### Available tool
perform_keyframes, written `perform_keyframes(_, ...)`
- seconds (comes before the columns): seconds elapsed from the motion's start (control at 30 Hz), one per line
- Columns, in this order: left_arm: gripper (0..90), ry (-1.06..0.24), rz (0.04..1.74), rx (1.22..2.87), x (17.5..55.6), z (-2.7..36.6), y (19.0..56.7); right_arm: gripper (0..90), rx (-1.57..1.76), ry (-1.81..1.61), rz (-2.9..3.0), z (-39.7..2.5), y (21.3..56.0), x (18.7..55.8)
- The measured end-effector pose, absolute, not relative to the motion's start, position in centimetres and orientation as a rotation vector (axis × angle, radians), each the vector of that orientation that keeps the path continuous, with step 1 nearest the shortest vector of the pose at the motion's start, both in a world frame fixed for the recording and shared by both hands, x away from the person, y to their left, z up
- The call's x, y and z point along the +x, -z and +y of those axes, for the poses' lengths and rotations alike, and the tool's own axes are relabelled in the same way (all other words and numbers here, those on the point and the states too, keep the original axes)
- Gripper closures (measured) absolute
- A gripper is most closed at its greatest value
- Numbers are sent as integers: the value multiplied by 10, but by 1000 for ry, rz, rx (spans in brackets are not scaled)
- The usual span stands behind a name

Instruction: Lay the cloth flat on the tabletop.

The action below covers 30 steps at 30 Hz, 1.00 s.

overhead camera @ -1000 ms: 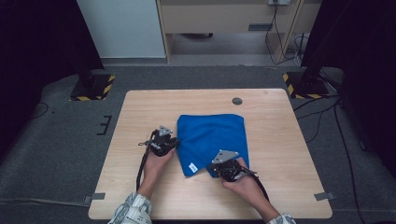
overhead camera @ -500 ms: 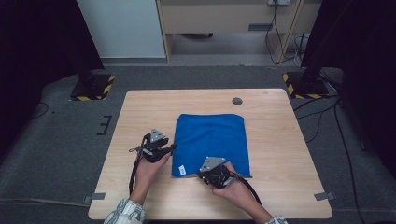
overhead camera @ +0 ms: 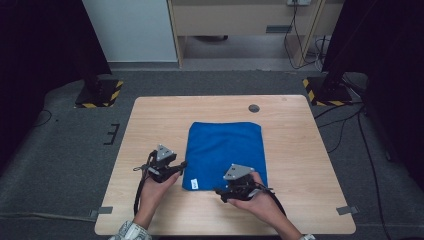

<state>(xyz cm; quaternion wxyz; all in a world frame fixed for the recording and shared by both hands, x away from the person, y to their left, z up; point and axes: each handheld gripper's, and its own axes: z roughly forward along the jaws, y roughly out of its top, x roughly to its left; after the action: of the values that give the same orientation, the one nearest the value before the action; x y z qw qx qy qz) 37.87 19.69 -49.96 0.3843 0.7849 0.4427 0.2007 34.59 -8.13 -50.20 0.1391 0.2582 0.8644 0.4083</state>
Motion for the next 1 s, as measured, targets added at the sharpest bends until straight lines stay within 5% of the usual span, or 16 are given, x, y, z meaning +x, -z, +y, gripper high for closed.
perform_keyframes(0.3, 400, -523, 1085, 2133, 372, 183, 518, 182, 978, -1051, 2386, -149, 513, 370)
perform_keyframes(0.8, 387, -517, 1078, 2204, 360, 179, 524, 193, 1073, -929, 2425, -166, 529, 375)
perform_keyframes(1.0, 253, -517, 1099, 2142, 367, 185, 521, 133, 1041, -954, 2422, -163, 525, 374)
